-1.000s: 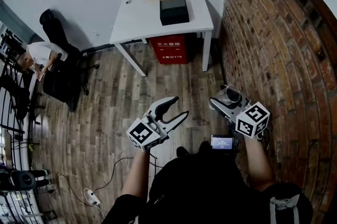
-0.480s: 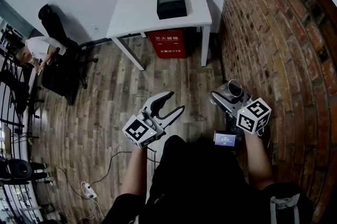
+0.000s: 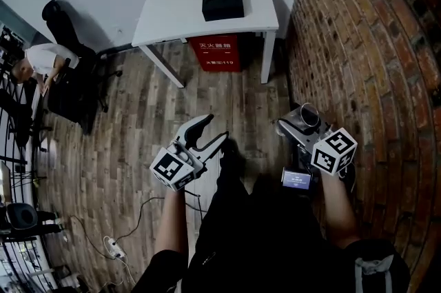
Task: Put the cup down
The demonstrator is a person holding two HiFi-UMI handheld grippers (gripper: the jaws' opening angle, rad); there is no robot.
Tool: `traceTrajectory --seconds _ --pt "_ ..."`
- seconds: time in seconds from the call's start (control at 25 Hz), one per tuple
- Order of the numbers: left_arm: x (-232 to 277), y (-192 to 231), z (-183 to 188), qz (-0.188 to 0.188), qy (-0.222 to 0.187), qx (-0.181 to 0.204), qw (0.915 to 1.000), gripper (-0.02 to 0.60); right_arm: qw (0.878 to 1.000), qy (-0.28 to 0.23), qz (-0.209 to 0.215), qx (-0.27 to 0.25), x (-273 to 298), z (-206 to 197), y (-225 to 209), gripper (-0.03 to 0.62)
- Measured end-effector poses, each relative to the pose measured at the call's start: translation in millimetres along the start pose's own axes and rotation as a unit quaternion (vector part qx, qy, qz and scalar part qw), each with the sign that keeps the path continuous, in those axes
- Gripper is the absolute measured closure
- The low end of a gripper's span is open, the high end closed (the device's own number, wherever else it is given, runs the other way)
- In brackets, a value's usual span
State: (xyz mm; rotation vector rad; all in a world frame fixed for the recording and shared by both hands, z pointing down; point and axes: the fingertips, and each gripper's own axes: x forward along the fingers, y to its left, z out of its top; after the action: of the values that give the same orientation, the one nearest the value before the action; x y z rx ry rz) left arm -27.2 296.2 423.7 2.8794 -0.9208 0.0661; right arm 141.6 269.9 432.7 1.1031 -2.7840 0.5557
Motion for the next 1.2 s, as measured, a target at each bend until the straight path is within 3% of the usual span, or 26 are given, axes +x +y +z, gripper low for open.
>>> traceTrajectory --seconds 0.76,0.92,1.2 --pt "78 223 34 -0.07 -0.001 0.001 0.9975 0.351 0.998 -0.02 -0.054 0.001 186 87 -89 0.31" --pt "84 257 28 -0.078 0.018 0.0 0.9968 0.351 0.998 -0.023 -0.062 0.006 212 92 -99 0.311" --pt "94 288 29 -0.086 0.013 0.004 0.9962 0.351 0.997 -0.02 -0.071 0.013 238 94 -115 0.311"
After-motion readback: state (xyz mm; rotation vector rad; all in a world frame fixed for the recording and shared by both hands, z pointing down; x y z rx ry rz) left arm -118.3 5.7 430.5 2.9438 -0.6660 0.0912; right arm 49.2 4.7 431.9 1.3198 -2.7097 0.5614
